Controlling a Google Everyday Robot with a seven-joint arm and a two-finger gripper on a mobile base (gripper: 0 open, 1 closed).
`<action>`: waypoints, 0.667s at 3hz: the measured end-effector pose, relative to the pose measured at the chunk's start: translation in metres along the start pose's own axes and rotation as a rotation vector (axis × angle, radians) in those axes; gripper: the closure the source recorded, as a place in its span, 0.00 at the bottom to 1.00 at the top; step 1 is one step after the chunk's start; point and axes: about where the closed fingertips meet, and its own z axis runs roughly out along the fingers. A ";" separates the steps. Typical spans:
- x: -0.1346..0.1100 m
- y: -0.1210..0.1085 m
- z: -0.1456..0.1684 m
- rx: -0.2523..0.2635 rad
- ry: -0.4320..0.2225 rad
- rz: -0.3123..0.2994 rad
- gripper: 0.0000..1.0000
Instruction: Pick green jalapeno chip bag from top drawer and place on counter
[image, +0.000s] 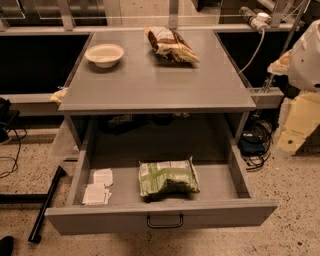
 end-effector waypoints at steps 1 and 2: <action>0.000 0.000 0.000 0.000 0.000 0.000 0.00; -0.002 -0.002 0.004 0.021 -0.010 -0.008 0.18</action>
Offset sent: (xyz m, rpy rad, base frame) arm 0.0087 0.0029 -0.0133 0.0049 -0.0375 0.0154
